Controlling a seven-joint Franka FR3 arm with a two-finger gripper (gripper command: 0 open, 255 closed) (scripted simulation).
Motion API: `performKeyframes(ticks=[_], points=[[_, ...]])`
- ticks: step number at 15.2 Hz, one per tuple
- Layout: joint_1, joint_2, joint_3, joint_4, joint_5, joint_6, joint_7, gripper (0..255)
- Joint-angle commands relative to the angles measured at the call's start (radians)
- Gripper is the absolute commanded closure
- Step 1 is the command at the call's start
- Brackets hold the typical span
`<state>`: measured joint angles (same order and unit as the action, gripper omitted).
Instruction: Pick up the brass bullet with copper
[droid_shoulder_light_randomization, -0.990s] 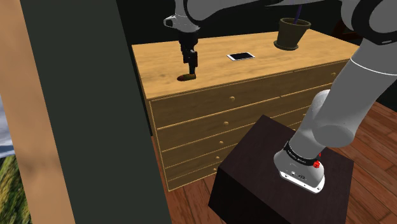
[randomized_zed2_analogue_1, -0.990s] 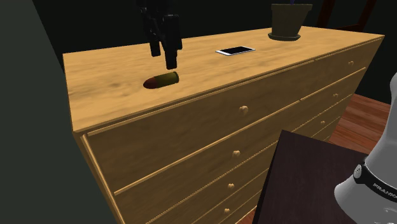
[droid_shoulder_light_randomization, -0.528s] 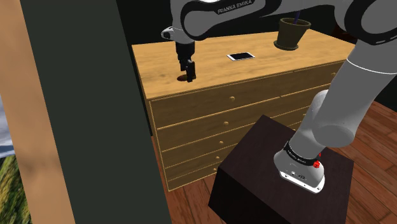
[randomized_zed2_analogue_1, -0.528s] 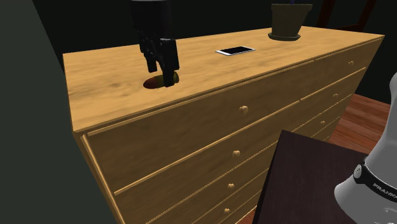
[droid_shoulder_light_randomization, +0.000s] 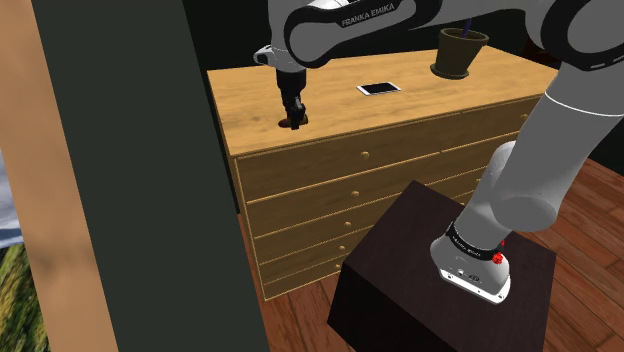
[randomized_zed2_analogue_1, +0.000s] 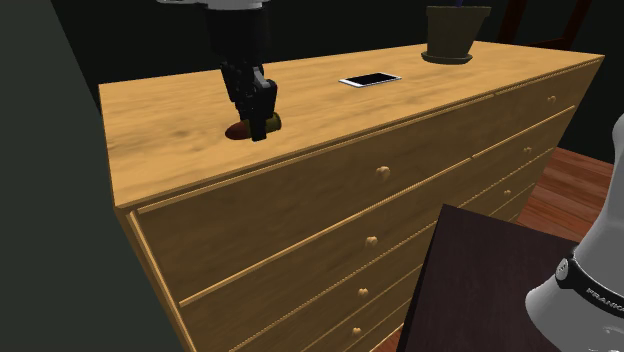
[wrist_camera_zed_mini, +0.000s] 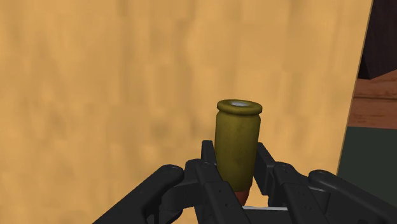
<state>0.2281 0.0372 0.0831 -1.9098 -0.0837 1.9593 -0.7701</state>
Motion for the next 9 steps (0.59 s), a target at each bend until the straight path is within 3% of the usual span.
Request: performKeyframes(ticks=[1,9], points=[[0.000,0.000,0.000,-0.001,0.000,0.000,0.000,255],[0.000,-0.008,0.000,0.043,0.002,-0.051,-0.005,255]])
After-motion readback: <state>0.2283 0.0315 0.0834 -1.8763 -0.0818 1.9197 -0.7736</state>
